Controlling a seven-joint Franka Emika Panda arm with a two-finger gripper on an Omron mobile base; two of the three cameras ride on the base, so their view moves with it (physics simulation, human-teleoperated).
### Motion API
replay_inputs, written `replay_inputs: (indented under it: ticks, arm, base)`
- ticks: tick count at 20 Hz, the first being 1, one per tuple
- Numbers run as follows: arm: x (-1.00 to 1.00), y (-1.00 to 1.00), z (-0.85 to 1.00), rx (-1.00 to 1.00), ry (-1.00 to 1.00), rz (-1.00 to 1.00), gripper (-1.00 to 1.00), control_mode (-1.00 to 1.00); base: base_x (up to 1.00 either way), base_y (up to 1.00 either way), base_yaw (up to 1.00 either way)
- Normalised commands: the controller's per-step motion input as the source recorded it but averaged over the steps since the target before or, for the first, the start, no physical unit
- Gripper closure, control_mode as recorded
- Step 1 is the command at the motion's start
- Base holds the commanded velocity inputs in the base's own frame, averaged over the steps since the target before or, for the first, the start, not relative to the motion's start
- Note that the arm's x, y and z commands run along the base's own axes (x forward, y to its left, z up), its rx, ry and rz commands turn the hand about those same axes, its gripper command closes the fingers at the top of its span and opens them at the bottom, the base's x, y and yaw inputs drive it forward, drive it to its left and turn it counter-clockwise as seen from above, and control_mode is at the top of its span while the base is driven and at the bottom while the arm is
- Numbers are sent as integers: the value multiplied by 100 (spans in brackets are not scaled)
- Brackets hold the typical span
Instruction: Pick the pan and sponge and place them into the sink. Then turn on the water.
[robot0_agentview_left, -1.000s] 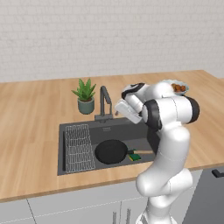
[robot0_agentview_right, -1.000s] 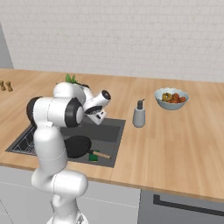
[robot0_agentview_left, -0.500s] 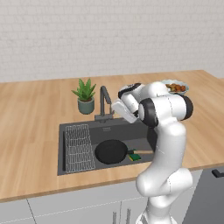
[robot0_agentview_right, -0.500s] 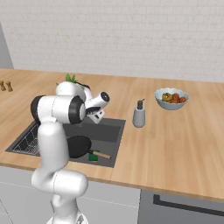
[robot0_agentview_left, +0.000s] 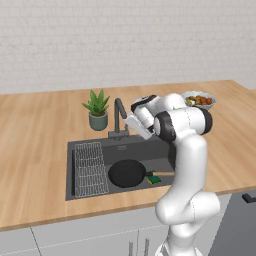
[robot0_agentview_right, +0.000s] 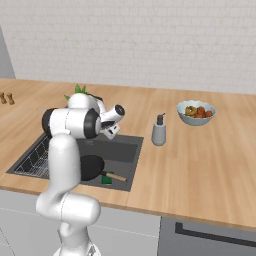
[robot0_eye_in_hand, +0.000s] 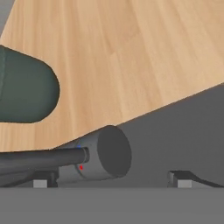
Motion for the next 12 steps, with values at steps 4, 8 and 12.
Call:
replay_inputs:
  ticks: [4,8,12]
  arm:
    - [27,15,-19,0,0,-1,-100,-100]
    - [8,16,-22,0,-2,0,-100,-100]
    - [2,14,-21,0,-4,0,-100,-100]
  base:
    - [0,0,0]
    - [0,0,0]
    - [0,0,0]
